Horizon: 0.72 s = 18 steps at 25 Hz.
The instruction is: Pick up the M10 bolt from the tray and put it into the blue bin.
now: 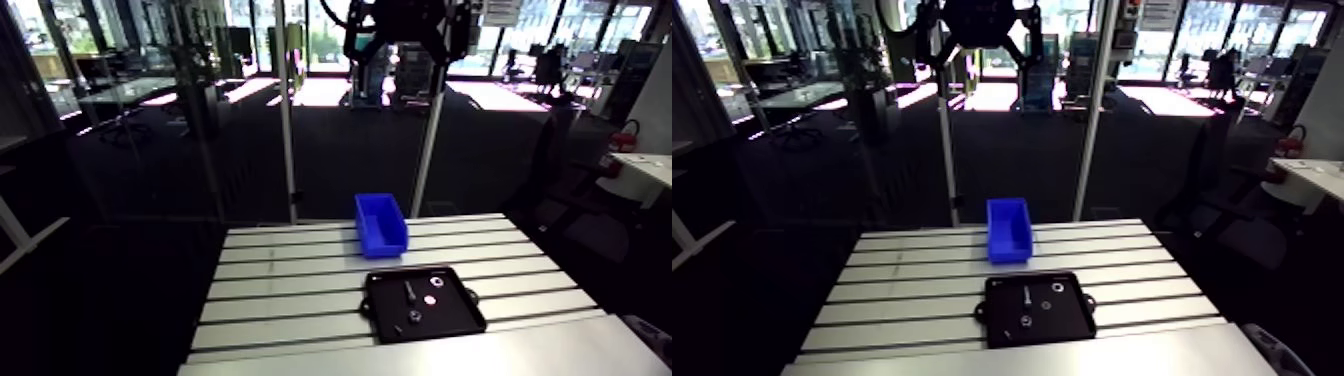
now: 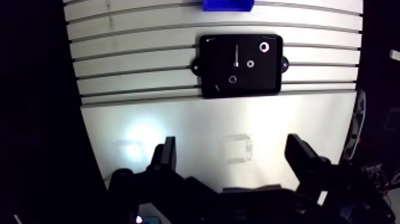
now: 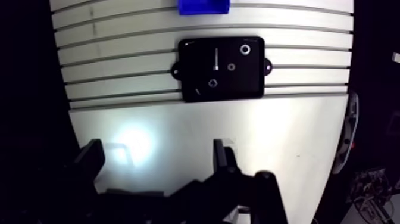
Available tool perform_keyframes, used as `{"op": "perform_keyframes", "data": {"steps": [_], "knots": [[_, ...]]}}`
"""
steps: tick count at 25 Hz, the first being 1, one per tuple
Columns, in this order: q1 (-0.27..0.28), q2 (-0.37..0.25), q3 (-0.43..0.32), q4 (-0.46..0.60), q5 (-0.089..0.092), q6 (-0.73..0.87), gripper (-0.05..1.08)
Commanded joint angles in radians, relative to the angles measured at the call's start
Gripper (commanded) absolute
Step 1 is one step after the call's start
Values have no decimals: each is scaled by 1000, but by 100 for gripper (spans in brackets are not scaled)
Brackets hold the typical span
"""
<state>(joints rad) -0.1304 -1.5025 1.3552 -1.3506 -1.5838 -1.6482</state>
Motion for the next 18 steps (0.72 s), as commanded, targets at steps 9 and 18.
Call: {"op": "perform_keyframes", "data": {"steps": [9,18], "knots": [[0,0,57,-5,15,14,1],[-5,-2,72,-9,8,15,1]]}}
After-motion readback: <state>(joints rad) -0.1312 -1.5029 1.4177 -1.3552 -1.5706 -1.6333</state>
